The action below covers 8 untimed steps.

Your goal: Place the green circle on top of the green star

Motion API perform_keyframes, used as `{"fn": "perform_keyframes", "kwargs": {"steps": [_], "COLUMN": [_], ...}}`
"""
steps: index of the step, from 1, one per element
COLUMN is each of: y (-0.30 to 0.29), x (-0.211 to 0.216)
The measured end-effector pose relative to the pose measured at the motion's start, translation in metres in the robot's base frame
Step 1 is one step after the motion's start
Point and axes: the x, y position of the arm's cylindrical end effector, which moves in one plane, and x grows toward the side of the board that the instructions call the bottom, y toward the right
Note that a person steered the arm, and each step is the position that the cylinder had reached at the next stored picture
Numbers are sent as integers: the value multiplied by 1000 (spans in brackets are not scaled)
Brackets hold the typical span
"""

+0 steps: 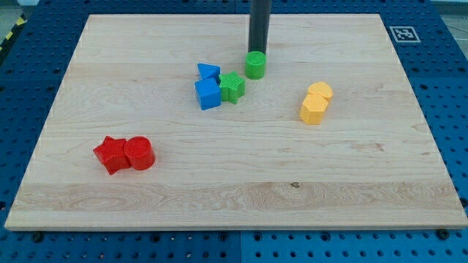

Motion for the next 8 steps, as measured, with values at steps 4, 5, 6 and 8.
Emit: {"fn": "perform_keyframes", "kwargs": {"steps": [4,5,6,8], "y": [60,55,52,25], "x": [12,25,26,26]}}
